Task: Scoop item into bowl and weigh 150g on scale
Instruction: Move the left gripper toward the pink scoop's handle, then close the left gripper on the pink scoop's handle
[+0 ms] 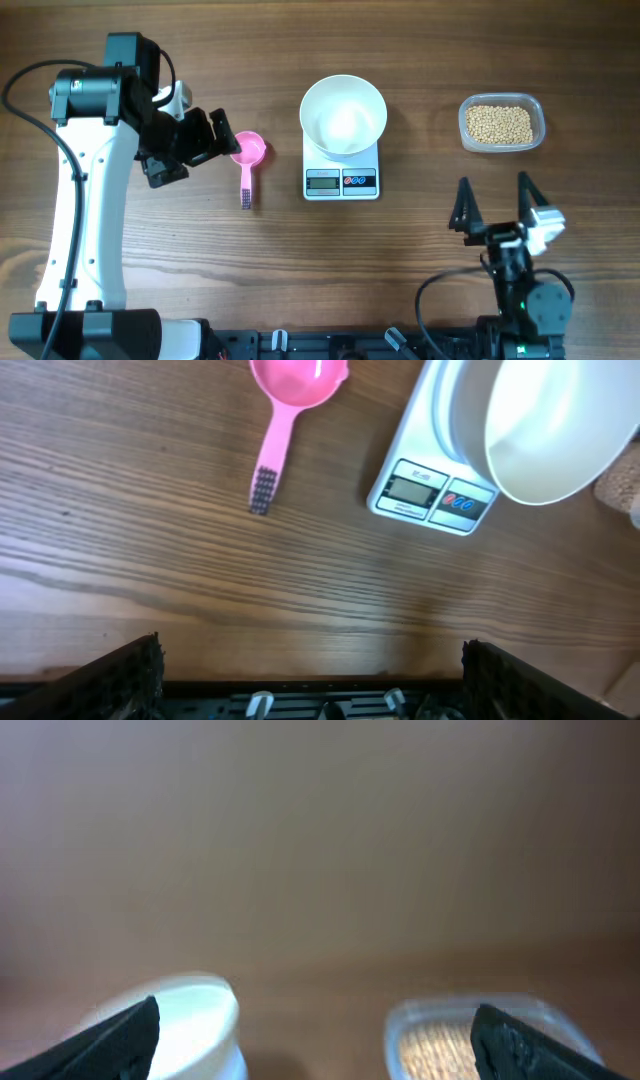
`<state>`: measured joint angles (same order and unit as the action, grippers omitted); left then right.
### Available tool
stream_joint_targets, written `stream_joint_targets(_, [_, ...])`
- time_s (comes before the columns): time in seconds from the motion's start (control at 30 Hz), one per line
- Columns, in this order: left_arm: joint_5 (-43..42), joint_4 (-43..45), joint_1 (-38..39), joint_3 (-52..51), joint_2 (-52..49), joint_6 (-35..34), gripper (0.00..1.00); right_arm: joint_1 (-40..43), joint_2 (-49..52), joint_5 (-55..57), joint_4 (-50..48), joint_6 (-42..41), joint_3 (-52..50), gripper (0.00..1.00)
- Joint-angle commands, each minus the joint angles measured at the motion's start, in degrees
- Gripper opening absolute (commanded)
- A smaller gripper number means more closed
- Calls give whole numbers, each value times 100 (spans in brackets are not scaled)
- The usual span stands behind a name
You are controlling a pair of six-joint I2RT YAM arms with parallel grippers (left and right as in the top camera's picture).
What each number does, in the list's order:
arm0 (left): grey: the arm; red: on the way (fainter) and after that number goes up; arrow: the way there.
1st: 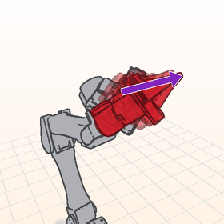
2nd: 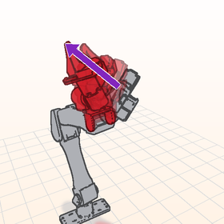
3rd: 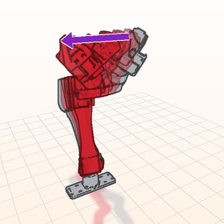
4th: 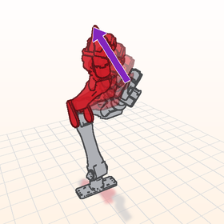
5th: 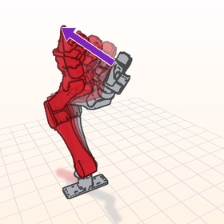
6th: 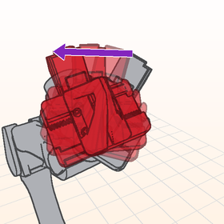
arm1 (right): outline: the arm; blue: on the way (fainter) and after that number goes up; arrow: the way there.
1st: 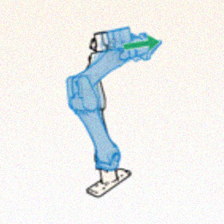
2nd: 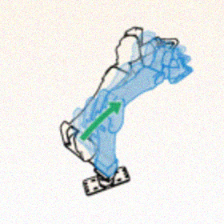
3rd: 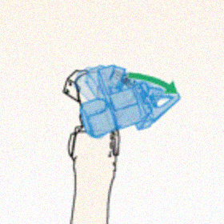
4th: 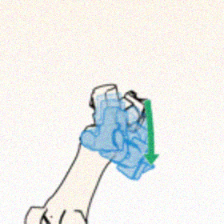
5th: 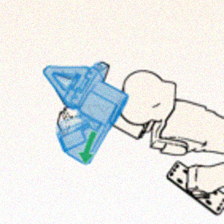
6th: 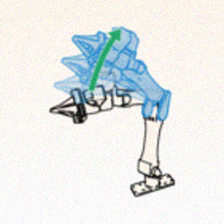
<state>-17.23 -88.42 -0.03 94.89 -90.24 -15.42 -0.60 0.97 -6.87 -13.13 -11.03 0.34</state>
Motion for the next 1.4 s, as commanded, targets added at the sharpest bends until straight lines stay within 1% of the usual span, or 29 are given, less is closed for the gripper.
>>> stream_joint_targets(0.0, [-332, 149, -20, 57, -31, -50, 100, -17, -55, -387, -1073, -444, -2, 100])
stream_joint_targets(0.07, [-332, 243, -20, 57, -33, -50, 100, -17, -52, -160, -1985, -435, 11, 100])
stream_joint_targets(0.13, [-330, 350, -20, 57, -33, -50, 100, -17, -15, 223, -2481, -396, 153, 100])
stream_joint_targets(0.2, [-330, 428, -20, 57, -33, -50, 100, -17, 70, 546, -2503, -361, 446, 100])
stream_joint_targets(0.27, [-330, 498, -20, 57, -33, -50, 100, -17, 243, 575, -2385, -11, 839, 100])
stream_joint_targets(0.37, [-326, 533, -20, 57, -33, -48, 100, -17, 813, 468, -1759, 754, 1803, 100])
stream_joint_targets(0.43, [-302, 522, -20, 57, -39, -50, 100, -17, 1244, 393, -1132, 1043, 2448, 100])
stream_joint_targets(0.5, [-256, 476, -20, 57, -63, -127, 100, -17, 1823, 264, -240, 1259, 3252, 100])
stream_joint_targets(0.6, [74, 284, -20, 57, -157, -597, 100, -17, 2813, -87, 1078, 1460, 4417, 100])
stream_joint_targets(0.7, [240, 160, -20, -17, -238, -608, 100, -17, 3757, -903, 2146, 1685, 5447, 100])
stream_joint_targets(0.83, [507, 212, -22, -205, -306, -608, 100, -17, 5097, -2500, 3453, 1882, 6817, 100])
stream_joint_targets(0.9, [553, 407, -81, -343, -313, -605, 100, -17, 5558, -3292, 3709, 1919, 7197, 100])
stream_joint_targets(0.97, [334, 627, -232, -525, -323, -581, 100, -17, 6006, -4205, 3707, 1602, 7394, 100])
stream_joint_targets(1.0, [133, 710, -315, -603, -334, -487, 100, -17, 6164, -4566, 3648, 1357, 7403, 100])
stream_joint_targets(1.03, [-245, 807, -433, -715, -345, -269, 100, -17, 6339, -4979, 3521, 1182, 7403, 100])
stream_joint_targets(1.07, [-603, 872, -527, -817, -354, 0, 100, -17, 6465, -5268, 3491, 1211, 7403, 100])
stream_joint_targets(1.13, [-1091, 949, -702, -1045, -354, 313, 100, -17, 6714, -5427, 3488, 1130, 7403, 100])
stream_joint_targets(1.23, [-1123, 986, -787, -1338, -354, 326, 100, -17, 6990, -5383, 3506, 463, 7403, 100])
stream_joint_targets(1.3, [-1126, 1097, -745, -1528, -354, 323, 100, -17, 7084, -5359, 3554, 348, 7403, 100])
stream_joint_targets(1.37, [-1126, 1198, -669, -1661, -354, 323, 100, -20, 7088, -5075, 3718, 348, 7403, 100])
